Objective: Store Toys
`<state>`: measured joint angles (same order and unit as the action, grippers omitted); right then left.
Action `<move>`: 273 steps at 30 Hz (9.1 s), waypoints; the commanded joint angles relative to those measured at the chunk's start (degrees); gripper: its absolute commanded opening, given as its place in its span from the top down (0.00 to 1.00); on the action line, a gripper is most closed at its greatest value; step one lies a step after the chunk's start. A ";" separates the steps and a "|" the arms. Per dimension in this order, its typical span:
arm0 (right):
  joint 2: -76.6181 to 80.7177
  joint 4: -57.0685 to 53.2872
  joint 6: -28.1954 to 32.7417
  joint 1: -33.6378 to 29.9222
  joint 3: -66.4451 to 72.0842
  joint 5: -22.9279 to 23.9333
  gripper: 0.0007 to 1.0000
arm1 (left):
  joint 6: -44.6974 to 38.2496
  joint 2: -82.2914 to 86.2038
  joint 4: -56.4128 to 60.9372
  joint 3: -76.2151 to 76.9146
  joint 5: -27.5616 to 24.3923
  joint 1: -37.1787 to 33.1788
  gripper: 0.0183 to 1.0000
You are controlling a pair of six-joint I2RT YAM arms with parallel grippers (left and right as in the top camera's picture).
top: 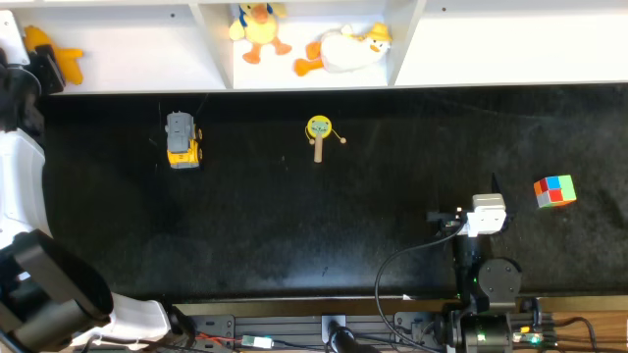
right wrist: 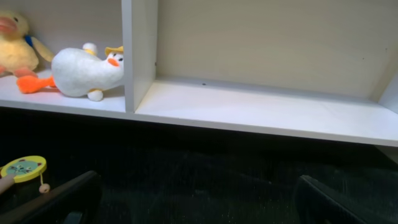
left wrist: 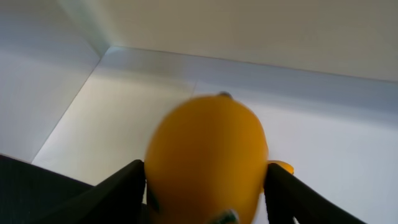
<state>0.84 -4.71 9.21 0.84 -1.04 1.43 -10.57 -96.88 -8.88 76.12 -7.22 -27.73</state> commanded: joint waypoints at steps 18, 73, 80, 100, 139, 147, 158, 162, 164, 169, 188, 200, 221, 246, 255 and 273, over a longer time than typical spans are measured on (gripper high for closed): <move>-0.59 0.24 -0.44 -0.11 0.76 -0.35 0.00 | 0.04 4.81 -5.77 0.31 -0.17 0.09 0.00; -0.59 0.24 -0.44 -0.11 0.76 -0.35 0.00 | 4.20 14.95 -15.13 -29.83 -9.62 20.02 0.00; -0.59 0.24 -0.44 -0.11 0.76 -0.37 0.00 | 5.18 12.31 -12.44 -29.55 -8.81 21.11 0.00; -0.59 0.24 -0.44 -0.11 0.76 -0.37 0.00 | 6.58 12.17 -12.41 -29.55 -2.93 21.11 0.55; -0.59 0.24 -0.44 -0.11 0.76 -0.35 0.00 | 7.41 28.41 -16.55 -25.51 5.44 21.05 0.59; -0.59 0.24 -0.44 -0.11 0.76 -0.35 0.00 | 6.34 21.38 -18.03 -17.70 5.42 21.05 0.61; -0.59 0.24 -0.44 -0.11 0.76 -0.37 0.00 | 6.12 11.37 -18.01 -8.44 5.18 21.07 0.60; -0.59 0.24 -0.44 -0.11 0.76 -0.35 0.01 | 5.95 9.29 -17.35 -6.82 5.18 21.11 0.60; -0.59 0.24 -0.44 -0.11 0.76 -0.37 0.00 | 5.90 8.31 -17.09 -5.99 5.18 21.11 0.60; -0.59 0.24 -0.44 -0.11 0.76 -0.35 0.00 | 5.68 6.01 -16.70 -3.63 5.18 21.11 0.59; -0.59 0.24 -0.44 -0.11 0.76 -0.35 0.00 | 4.39 -1.38 -16.11 3.48 5.20 22.18 0.59; -0.59 0.24 -0.44 -0.11 0.76 -0.35 0.00 | 4.39 -3.61 -13.86 3.48 5.22 22.25 0.59; -0.59 0.24 -0.44 -0.11 0.76 -0.37 0.00 | 4.39 -1.42 -15.08 2.36 6.34 24.37 0.00; -0.59 0.22 -0.44 -0.11 0.76 -0.35 0.00 | 12.15 33.00 -19.30 -27.12 7.37 20.55 0.00; -0.59 0.24 -0.44 -0.11 0.76 -0.35 0.00 | 12.22 40.52 -28.98 -27.21 7.32 20.55 0.00; -0.59 0.24 -0.44 -0.11 0.76 -0.37 0.00 | 12.15 71.52 12.57 -57.09 5.99 25.94 0.00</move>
<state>0.84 -4.73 9.19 0.82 -1.04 1.43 1.19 -29.85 1.19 23.03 -3.81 -5.15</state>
